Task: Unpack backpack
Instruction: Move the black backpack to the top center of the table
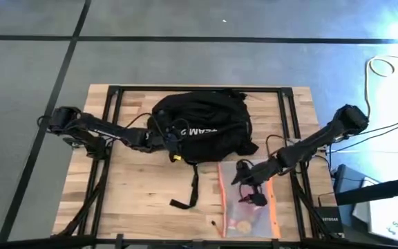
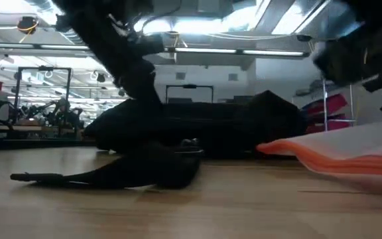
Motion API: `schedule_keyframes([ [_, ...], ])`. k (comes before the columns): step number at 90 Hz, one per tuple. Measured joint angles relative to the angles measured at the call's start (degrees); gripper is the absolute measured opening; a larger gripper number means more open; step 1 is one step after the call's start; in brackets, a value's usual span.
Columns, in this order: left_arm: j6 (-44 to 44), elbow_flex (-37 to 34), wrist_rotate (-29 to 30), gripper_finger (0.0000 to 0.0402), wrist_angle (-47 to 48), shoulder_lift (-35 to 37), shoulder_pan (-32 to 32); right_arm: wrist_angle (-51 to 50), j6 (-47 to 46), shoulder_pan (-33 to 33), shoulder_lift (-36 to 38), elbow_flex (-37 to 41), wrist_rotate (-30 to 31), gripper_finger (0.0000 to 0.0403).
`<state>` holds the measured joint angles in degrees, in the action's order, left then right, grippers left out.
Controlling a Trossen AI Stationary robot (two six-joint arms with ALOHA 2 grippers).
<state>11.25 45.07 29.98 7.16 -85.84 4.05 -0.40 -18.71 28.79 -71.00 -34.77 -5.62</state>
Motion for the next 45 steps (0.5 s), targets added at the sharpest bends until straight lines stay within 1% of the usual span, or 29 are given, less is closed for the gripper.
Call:
schedule_keyframes([
  [3, 1.65, -1.09, -1.65, 0.0258, -1.51, -0.12, 0.07, 0.26, 2.65, -0.02, 1.39, -0.61, 0.85, 0.035],
  [6, 3.32, -2.24, -3.37, 0.0258, -2.78, -0.19, 0.38, 0.88, 5.4, -0.3, 2.68, -1.41, 3.38, 0.035],
  [15, 7.13, -4.91, -7.1, 0.0258, -8.5, -0.22, 1.81, 5.85, 12.22, -1.51, 4.73, -3.57, 16.67, 0.035],
  [20, 8.85, -6.1, -8.32, 0.0258, -11.54, -0.22, 2.92, 8.14, 14.97, -3.11, 4.7, -4.52, 22.0, 0.035],
  [24, 9.81, -6.7, -8.91, 0.0258, -13.33, -0.26, 3.78, 9.03, 17.69, -4.61, 4.43, -5.12, 23.78, 0.035],
  [32, 11.18, -7.16, -9.95, 0.0258, -17.01, -0.26, 5.47, 10.6, 23.01, -8.67, 3.23, -6.52, 24.57, 0.035],
  [45, 11.39, -7.22, -11.21, 0.0258, -18.72, -0.26, 8.2, 10.98, 24.99, -17.41, -1.1, -8.65, 31.32, 0.035],
])
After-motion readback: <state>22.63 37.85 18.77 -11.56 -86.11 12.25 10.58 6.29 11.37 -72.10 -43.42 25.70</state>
